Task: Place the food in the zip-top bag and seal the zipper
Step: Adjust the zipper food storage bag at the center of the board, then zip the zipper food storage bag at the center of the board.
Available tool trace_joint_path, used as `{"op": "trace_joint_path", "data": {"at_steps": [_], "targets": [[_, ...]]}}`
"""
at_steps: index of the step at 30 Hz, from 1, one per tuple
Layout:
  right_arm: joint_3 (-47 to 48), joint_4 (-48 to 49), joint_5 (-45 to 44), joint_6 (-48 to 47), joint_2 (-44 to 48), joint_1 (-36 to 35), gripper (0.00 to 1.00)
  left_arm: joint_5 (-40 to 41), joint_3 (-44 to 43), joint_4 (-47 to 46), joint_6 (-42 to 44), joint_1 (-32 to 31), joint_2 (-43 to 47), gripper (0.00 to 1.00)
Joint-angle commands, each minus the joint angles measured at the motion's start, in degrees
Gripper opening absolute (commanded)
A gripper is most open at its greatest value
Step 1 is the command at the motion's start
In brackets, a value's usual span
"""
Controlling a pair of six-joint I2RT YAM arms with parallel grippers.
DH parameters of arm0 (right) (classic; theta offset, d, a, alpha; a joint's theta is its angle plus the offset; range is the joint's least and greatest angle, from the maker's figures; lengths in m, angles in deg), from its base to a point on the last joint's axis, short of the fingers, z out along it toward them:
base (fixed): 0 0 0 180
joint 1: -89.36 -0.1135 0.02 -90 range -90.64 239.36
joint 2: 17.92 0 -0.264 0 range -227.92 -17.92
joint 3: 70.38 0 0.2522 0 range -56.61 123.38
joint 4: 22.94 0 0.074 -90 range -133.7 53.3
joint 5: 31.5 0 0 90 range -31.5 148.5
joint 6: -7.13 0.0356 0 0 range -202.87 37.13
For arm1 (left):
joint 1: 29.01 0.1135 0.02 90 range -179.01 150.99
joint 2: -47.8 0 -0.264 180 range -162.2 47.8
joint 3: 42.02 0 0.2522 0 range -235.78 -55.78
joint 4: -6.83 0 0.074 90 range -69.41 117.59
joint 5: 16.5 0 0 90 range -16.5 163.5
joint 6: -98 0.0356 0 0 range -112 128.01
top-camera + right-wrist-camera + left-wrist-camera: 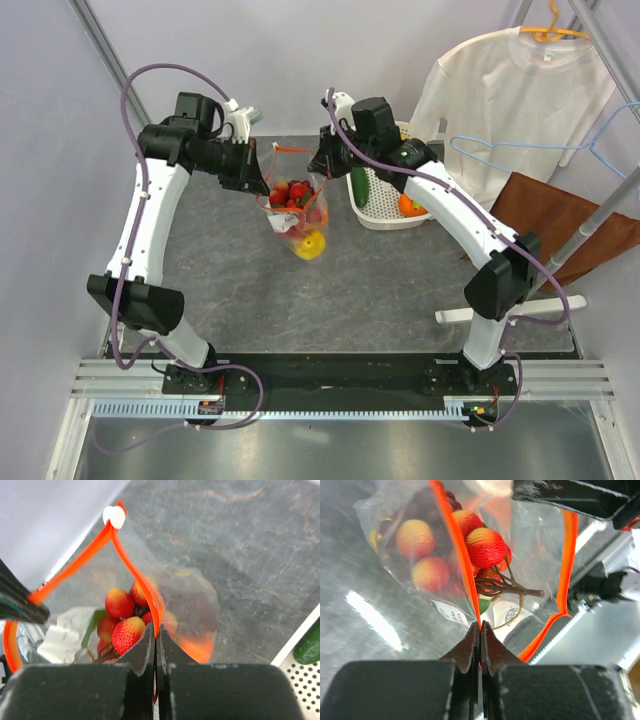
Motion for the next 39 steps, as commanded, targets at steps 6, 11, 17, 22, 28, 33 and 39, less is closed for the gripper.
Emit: {"op": "trace_joint_path", "data": {"at_steps": [6, 11, 17, 22, 28, 33, 39], "targets": [[3.3, -3.9, 5.3, -10.2, -6.5, -0.2, 0.0, -10.7, 10.2, -4.3, -5.1, 0.6, -1.2, 0.02], [5.2, -3.8, 6.9, -15.4, -10.3, -0.1, 0.0, -15.3, 18.9, -8.3, -9.4, 1.7, -2.6, 0.02], [10.5, -2.9, 13.9, -19.8, -11.7, -0.2, 0.0, -18.3, 19.1, -16.5, -9.5, 3.3, 0.4, 0.16], [9.4, -3.5, 16.5, -24.3, -11.5, -0.2, 0.0, -25.3, 18.1, -19.9, -9.5, 14.4, -0.1, 0.48], [5.2, -3.0, 18.0, -31.1, -10.5, -0.3, 0.0, -34.1, 19.9, -21.8, 6.2, 24.2, -0.5, 0.81], [7.3, -3.3, 19.3, -36.0, -12.5, -0.2, 0.0, -37.4, 31.0, -25.1, 37.8, 24.2, 5.0, 0.8], [10.0, -3.0, 22.2, -39.8, -14.5, -0.2, 0.0, -40.5, 33.2, -32.9, 44.9, 23.0, 0.3, 0.76]]}}
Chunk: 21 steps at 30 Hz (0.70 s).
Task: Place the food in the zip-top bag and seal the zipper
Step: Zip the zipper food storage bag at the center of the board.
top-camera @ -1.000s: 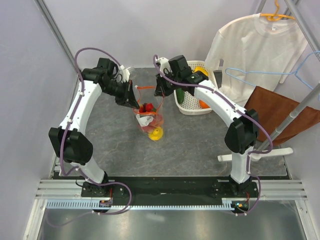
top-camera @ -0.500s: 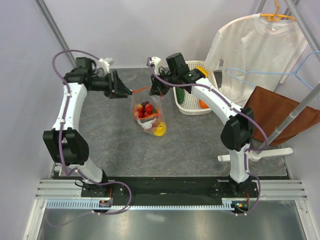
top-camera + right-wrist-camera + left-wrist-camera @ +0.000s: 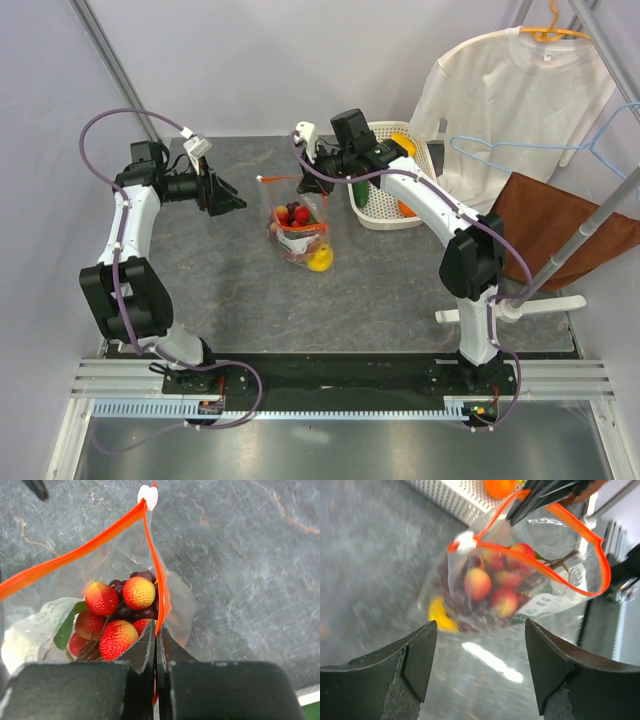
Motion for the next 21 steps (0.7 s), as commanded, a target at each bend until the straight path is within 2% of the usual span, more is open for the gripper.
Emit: {"op": "trace_joint_path", "data": {"at_steps": [1, 5, 8, 10, 14, 16, 17, 20, 21], "targets": [[4.5, 2.3, 4.2, -5.6, -1.6, -0.1, 0.0, -7.3, -1.4, -6.8, 15.1, -0.4, -3.6, 0.75], [6.3, 2.3, 4.3, -6.9, -3.3, -0.1, 0.0, -9.1, -1.1, -6.9, 23.2, -2.7, -7.1, 0.71], [7.4, 2.3, 4.4, -8.1, -4.0, -0.3, 0.0, -9.6, -1.0, -8.3, 24.4, -4.1, -8.7, 0.68], [7.4, 2.2, 4.4, -9.6, -4.2, -0.5, 0.0, -9.9, -1.0, -11.6, 23.0, -4.6, -9.5, 0.63], [7.6, 2.3, 4.1, -12.3, -4.4, -1.0, 0.0, -11.4, -0.1, -21.1, 11.6, -5.0, -10.0, 0.6], [8.1, 2.3, 3.8, -13.3, -4.9, -1.2, 0.0, -12.1, 0.4, -22.8, 10.9, -5.3, -9.2, 0.55], [8.5, 2.3, 3.7, -13.4, -5.0, -1.2, 0.0, -12.2, 0.9, -23.1, 10.6, -5.8, -8.8, 0.51], [9.2, 2.9, 3.3, -13.3, -5.3, -1.2, 0.0, -12.9, 2.0, -23.4, 9.6, -6.1, -7.9, 0.27], [9.1, 3.3, 3.1, -13.4, -5.2, -1.2, 0.0, -12.9, 2.1, -23.3, 9.2, -6.1, -7.8, 0.13]]}}
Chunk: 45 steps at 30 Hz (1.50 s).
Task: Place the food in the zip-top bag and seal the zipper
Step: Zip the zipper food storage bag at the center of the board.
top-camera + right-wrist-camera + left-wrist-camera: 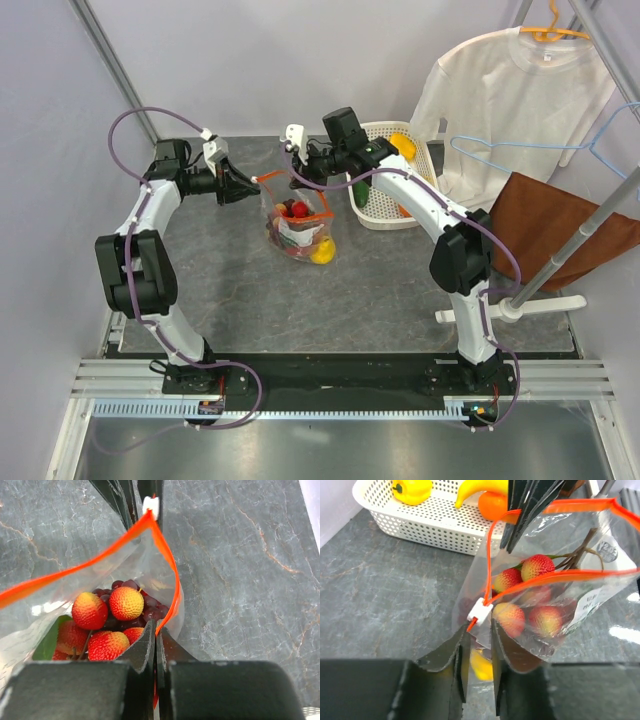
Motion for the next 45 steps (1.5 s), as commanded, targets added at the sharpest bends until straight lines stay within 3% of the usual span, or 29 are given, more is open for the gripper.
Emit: {"op": "trace_joint_path", "data": {"at_steps": [1, 2, 5, 8, 9, 11, 13, 17, 22, 33, 45], "targets": [[3.0, 3.6, 0.6, -2.5, -0.2, -0.4, 0.0, -3.6, 1.3, -4.1, -3.3, -0.4, 2.5, 0.07], [2.7, 4.0, 0.2, -2.3, -0.1, -0.4, 0.0, -3.5, 1.9, -3.9, -3.3, -0.3, 3.5, 0.02], [2.5, 5.9, -1.7, -0.8, 0.2, 0.1, 0.05, -2.2, 3.5, -3.9, -3.9, -0.1, 5.9, 0.02], [4.9, 6.5, -2.7, 1.5, 0.2, 0.9, 0.49, -0.1, 3.7, -3.9, -7.5, 0.0, 6.9, 0.02], [5.5, 6.6, -2.9, 3.3, 0.4, 1.2, 0.78, 0.6, 3.7, -3.8, -8.5, -0.1, 7.3, 0.02], [7.1, 7.0, -3.5, 5.3, 1.5, 1.5, 0.91, 2.0, 3.4, -3.2, -9.9, -0.1, 7.9, 0.02], [7.6, 8.5, -2.8, 7.5, 3.2, 1.4, 0.97, 4.2, 2.3, -2.6, -11.1, -0.1, 8.5, 0.02], [7.4, 12.9, 0.9, 11.9, 4.9, 0.3, 0.98, 5.9, -3.8, 3.4, -12.3, -0.1, 6.6, 0.02], [4.9, 17.3, 1.3, 12.8, 5.7, -3.2, 0.84, 6.8, -9.7, 11.0, -9.8, -0.1, 4.2, 0.02], [4.8, 21.5, 0.1, 13.6, 0.5, -6.2, 0.57, 7.3, -8.6, 13.6, -6.5, -0.2, 5.8, 0.02], [3.2, 20.0, -3.2, 8.0, -1.5, -7.8, 0.49, 7.3, -8.6, 14.6, -4.8, -0.2, 6.1, 0.02]]}}
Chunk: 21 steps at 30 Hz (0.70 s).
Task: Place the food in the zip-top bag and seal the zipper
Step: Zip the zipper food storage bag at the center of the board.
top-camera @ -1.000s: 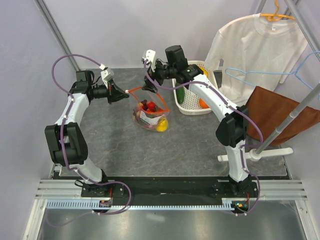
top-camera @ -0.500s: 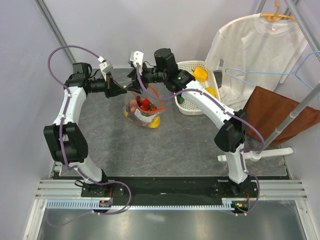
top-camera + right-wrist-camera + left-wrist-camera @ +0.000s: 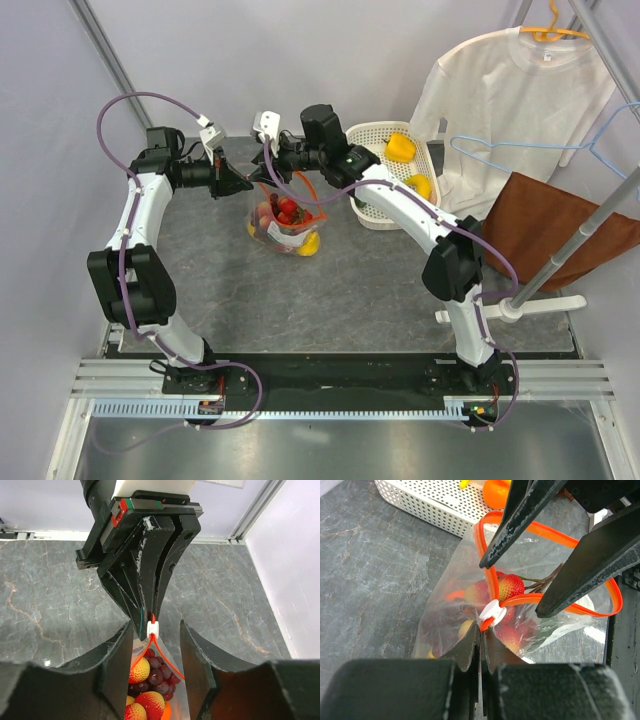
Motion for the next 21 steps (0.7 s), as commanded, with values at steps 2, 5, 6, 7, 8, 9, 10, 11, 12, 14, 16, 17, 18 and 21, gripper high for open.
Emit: {"op": "trace_joint_path", "data": {"at_steps": [2, 5, 6, 7, 8, 9, 10, 11, 12, 14, 16, 17, 18, 21], "targets": [[0.2, 0.6, -1.6, -3.7, -1.3, -1.1, 0.47, -1.3, -1.7, 0.7, 2.7, 0.0, 1.8, 0.02], [0.1, -0.4, -2.0, -5.3, -1.6, -1.5, 0.46, -1.5, -1.9, 0.9, 2.7, 0.0, 2.1, 0.02], [0.1, -0.5, -2.2, -5.7, -1.6, -1.6, 0.46, -1.6, -1.9, 1.0, 2.8, 0.0, 2.1, 0.02], [0.0, -0.8, -2.4, -6.1, -1.9, -1.7, 0.46, -1.8, -2.0, 1.0, 3.0, 0.0, 2.2, 0.02], [0.0, -1.1, -2.7, -6.4, -1.9, -1.7, 0.46, -1.7, -2.0, 1.1, 3.1, 0.0, 2.4, 0.02], [0.0, -1.2, -3.0, -6.7, -2.2, -1.7, 0.46, -1.8, -1.9, 1.3, 3.2, -0.1, 2.5, 0.02], [0.0, -1.2, -3.2, -6.8, -2.3, -1.7, 0.46, -1.8, -2.0, 1.4, 3.8, 0.0, 2.6, 0.02], [0.1, -1.4, -3.5, -6.8, -2.3, -1.8, 0.45, -1.7, -2.0, 1.6, 4.0, -0.1, 2.7, 0.02], [0.1, -1.4, -3.4, -7.0, -2.4, -1.7, 0.45, -1.8, -2.0, 2.0, 4.5, -0.1, 2.8, 0.02], [0.1, -1.5, -3.7, -7.2, -2.2, -1.7, 0.43, -1.8, -2.0, 2.2, 4.6, -0.1, 2.8, 0.02], [0.0, -1.5, -3.9, -7.3, -2.1, -1.7, 0.37, -1.8, -2.1, 2.5, 4.7, -0.1, 2.8, 0.02], [-0.1, -1.6, -3.8, -7.5, -2.0, -1.7, 0.34, -1.8, -2.1, 2.5, 4.6, -0.2, 2.8, 0.02], [-0.3, -1.6, -3.8, -7.7, -1.8, -1.7, 0.31, -1.8, -2.2, 2.5, 4.4, -0.1, 2.8, 0.02], [-0.1, -1.6, -3.8, -7.6, -1.6, -1.7, 0.22, -1.9, -2.0, 2.6, 4.3, -0.1, 2.8, 0.02]]}}
